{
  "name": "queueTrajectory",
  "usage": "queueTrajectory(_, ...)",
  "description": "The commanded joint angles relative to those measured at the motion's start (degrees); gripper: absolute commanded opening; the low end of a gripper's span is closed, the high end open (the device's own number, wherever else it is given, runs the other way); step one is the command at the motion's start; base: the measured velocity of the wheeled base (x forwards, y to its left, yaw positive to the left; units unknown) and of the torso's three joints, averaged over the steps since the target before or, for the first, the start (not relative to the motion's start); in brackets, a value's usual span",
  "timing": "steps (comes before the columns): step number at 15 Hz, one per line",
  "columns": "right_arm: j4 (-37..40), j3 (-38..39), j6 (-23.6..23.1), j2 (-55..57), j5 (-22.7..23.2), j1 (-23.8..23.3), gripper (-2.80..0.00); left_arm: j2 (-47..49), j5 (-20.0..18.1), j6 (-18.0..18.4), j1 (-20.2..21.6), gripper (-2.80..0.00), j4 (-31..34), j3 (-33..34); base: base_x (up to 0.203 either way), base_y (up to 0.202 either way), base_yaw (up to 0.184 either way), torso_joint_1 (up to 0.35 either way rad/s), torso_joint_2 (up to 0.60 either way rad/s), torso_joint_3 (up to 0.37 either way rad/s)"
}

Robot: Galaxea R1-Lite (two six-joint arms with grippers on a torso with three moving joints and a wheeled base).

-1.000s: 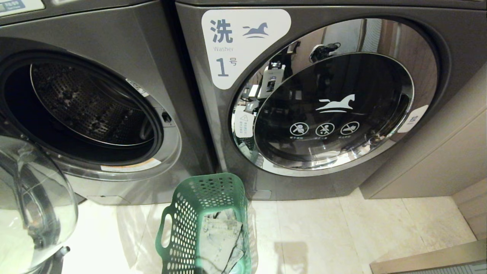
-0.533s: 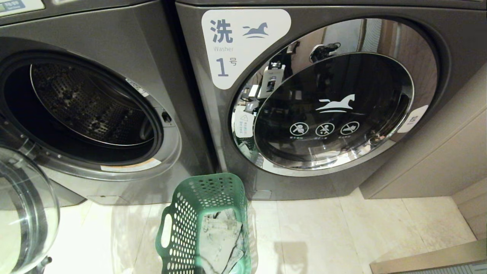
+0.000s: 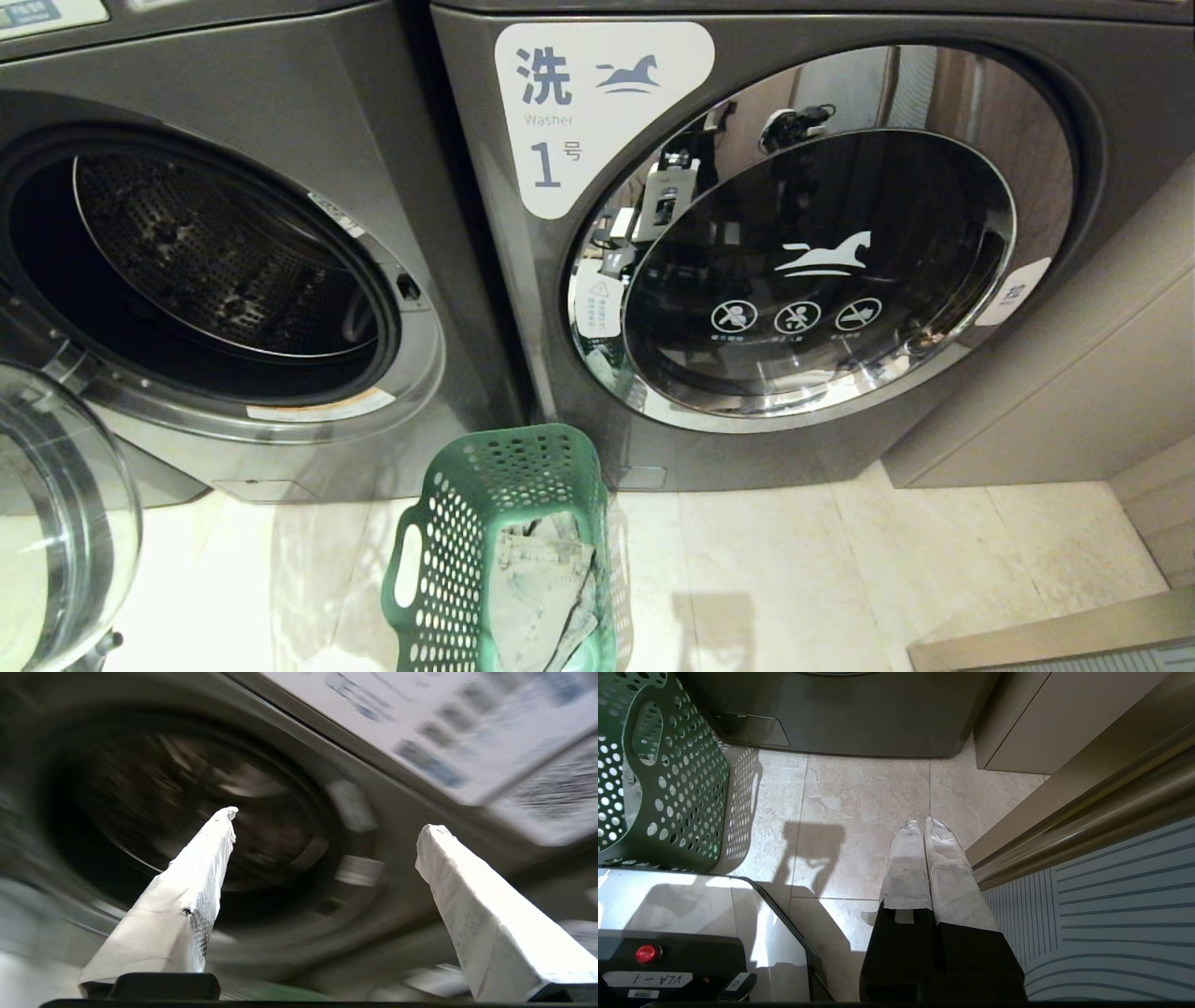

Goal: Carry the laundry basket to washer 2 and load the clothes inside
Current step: Open the lid of the washing machine

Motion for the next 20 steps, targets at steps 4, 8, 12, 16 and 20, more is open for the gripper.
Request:
queueTrajectory(4,0.13,0.01,-0.06,0.05,-0.04,0.02,-2.80,3.25,14.14,42.93,-3.04,0.00,-1.66,0.95,0.000,0.000,0.000,0.000,0.00,0.000)
queueTrajectory(8,0.13,0.01,-0.06,0.05,-0.04,-0.04,-2.80,4.18,18.92,51.95,-1.87,-2.80,-5.28,4.25,0.000,0.000,0.000,0.000,0.00,0.000)
queueTrajectory(12,0.13,0.01,-0.06,0.05,0.04,-0.04,-2.80,5.35,28.09,52.34,-1.36,-2.80,-5.06,5.79,0.000,0.000,0.000,0.000,0.00,0.000)
queueTrajectory(16,0.13,0.01,-0.06,0.05,-0.04,-0.04,-2.80,5.71,39.38,53.19,-1.51,-2.80,-1.48,6.55,0.000,0.000,0.000,0.000,0.00,0.000)
queueTrajectory(20,0.13,0.01,-0.06,0.05,0.01,-0.04,-2.80,6.26,45.71,54.82,-1.65,-2.80,0.30,6.74,0.000,0.000,0.000,0.000,0.00,0.000)
